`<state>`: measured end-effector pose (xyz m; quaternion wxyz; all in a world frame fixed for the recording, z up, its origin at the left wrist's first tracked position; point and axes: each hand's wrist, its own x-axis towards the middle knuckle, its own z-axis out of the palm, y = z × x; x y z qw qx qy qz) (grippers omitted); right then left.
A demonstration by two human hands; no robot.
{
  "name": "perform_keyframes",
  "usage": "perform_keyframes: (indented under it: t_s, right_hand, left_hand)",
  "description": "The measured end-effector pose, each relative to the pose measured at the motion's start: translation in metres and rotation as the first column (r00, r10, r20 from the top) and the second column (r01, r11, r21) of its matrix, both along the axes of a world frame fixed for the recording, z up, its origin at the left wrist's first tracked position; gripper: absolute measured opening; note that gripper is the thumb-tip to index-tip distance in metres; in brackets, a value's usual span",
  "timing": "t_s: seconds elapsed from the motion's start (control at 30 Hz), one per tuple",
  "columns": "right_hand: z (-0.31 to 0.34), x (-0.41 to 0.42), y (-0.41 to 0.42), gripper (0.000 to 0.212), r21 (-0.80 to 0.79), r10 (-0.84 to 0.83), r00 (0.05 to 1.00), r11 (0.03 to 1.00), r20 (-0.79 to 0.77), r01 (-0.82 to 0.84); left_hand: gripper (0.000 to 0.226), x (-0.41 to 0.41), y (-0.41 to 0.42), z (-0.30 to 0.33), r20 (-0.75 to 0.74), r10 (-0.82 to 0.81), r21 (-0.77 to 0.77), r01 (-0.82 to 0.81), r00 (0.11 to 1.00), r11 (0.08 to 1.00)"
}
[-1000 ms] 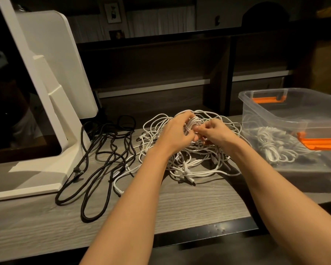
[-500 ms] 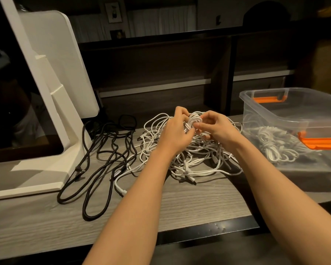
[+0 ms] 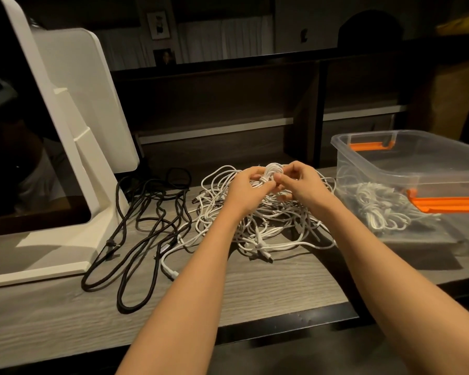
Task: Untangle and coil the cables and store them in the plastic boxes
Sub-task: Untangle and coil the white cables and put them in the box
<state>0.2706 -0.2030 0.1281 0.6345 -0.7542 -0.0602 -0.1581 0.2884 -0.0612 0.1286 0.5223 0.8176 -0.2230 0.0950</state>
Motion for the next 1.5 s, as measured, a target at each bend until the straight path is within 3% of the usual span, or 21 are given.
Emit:
perform_keyframes:
  t_s: [0.1,0.2,0.33,0.4,0.47,0.57,0.73,0.83,1.03,1.17,1.23,1.4,1.5]
  right_hand:
    - [0.007,-0.003,0.001,0.007,0.081,-0.132,0.990,0.987,-0.043,0.135]
    - [0.020,-0.009,-0.001,0.006,0.060,-0.190,0.980,0.979,-0.054,0.193]
    - [0.044,-0.024,-0.001,0.025,0.046,-0.188,0.980,0.980,-0.062,0.191]
    - [0.055,-0.032,-0.005,0.023,0.060,-0.219,0.973,0.973,-0.066,0.223]
    - [0.067,-0.039,-0.011,0.006,0.051,-0.232,0.970,0.970,-0.075,0.236]
    - [0.085,-0.050,-0.023,0.024,0.071,-0.268,0.958,0.959,-0.100,0.275]
    - [0.103,-0.062,-0.049,0.012,0.138,-0.272,0.957,0.949,-0.099,0.284]
    - [0.105,-0.060,-0.074,0.028,-0.035,-0.381,0.918,0.925,-0.109,0.379]
    - [0.096,-0.054,-0.121,0.038,-0.338,-0.534,0.839,0.813,-0.108,0.474]
    - [0.085,-0.055,-0.135,0.016,-0.600,-0.569,0.819,0.683,-0.079,0.417]
    - [0.080,-0.050,-0.138,0.021,-0.686,-0.585,0.809,0.612,-0.057,0.394]
    - [0.079,-0.043,-0.138,0.035,-0.737,-0.571,0.821,0.551,0.009,0.392]
    - [0.079,-0.042,-0.140,0.033,-0.723,-0.496,0.868,0.604,-0.012,0.336]
  left_hand:
    - [0.039,-0.005,-0.004,0.006,-0.048,0.033,0.052,-0.030,0.998,0.998]
    - [0.033,-0.014,-0.011,0.019,-0.022,0.118,0.016,-0.118,0.993,0.993]
    - [0.025,-0.029,-0.018,0.044,0.012,0.107,-0.035,-0.107,0.994,0.994]
    - [0.020,-0.036,-0.023,0.055,-0.013,0.091,-0.067,-0.092,0.996,0.993]
    - [0.018,-0.042,-0.032,0.065,-0.079,0.050,-0.128,-0.060,0.996,0.990]
    - [0.015,-0.051,-0.046,0.080,-0.103,-0.018,-0.182,-0.001,0.994,0.983]
    - [0.013,-0.066,-0.077,0.099,-0.126,-0.127,-0.237,0.095,0.984,0.967]
    - [0.021,-0.073,-0.099,0.104,-0.164,-0.189,-0.225,0.150,0.968,0.963]
    - [0.027,-0.061,-0.128,0.093,-0.094,-0.124,0.031,0.128,0.988,0.991]
    - [0.025,-0.051,-0.133,0.078,-0.024,-0.083,0.264,0.086,0.996,0.961]
    - [0.025,-0.049,-0.135,0.072,0.043,-0.060,0.303,0.044,0.997,0.952]
    - [0.017,-0.051,-0.137,0.063,0.256,0.059,0.321,-0.142,0.965,0.936]
    - [0.019,-0.052,-0.137,0.063,0.275,0.075,0.315,-0.163,0.958,0.935]
